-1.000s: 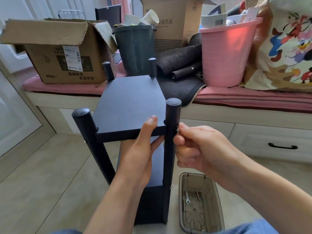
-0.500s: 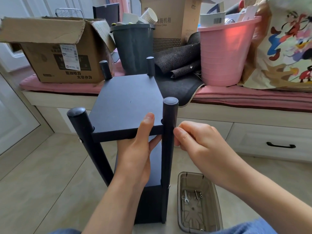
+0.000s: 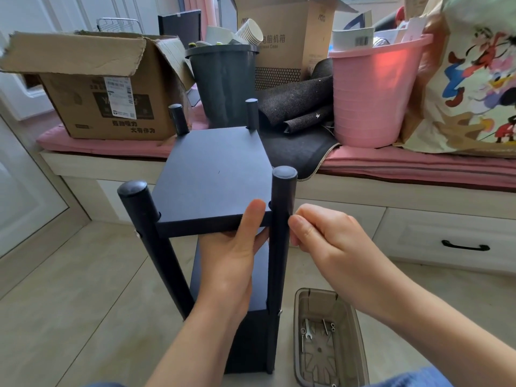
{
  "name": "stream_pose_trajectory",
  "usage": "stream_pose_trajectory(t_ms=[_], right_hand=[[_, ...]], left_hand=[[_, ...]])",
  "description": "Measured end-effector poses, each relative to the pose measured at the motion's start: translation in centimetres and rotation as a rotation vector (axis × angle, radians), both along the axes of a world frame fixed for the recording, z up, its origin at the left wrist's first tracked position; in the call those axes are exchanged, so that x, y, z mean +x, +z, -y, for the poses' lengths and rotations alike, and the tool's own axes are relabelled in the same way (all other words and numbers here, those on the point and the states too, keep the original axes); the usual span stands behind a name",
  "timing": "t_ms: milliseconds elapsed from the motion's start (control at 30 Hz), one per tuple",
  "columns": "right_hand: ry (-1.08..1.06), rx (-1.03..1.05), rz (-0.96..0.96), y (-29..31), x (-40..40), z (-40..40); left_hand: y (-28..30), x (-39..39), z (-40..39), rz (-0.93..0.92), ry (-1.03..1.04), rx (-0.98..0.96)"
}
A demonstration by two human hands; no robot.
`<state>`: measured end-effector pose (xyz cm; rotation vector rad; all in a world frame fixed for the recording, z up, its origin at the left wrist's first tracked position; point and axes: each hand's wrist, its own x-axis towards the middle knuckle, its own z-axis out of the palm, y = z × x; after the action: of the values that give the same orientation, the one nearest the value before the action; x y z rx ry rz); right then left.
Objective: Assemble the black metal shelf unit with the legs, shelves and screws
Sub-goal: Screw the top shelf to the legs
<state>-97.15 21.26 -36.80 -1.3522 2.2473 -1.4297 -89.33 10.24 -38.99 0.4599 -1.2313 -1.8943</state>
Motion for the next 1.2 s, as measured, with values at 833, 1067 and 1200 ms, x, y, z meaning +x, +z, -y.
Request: stream_pose_trajectory(t_ms=[833,1067,1200], right_hand=[[-0.024,-0.022,-0.158,0.0,1.5,0.8],[-0.001,-0.024,-0.177,-0.1,1.9,1.0],[0.001,-0.020,-0.151,0.0,1.9,1.1]], left_hand=[[-0.8,0.6,-2.0,-0.067,0.100,0.128],[-1.7,0.6,-1.7,-0.082,0.138,0.159],[-2.1,0.4,-1.4,-0.101,0.133,0.132]])
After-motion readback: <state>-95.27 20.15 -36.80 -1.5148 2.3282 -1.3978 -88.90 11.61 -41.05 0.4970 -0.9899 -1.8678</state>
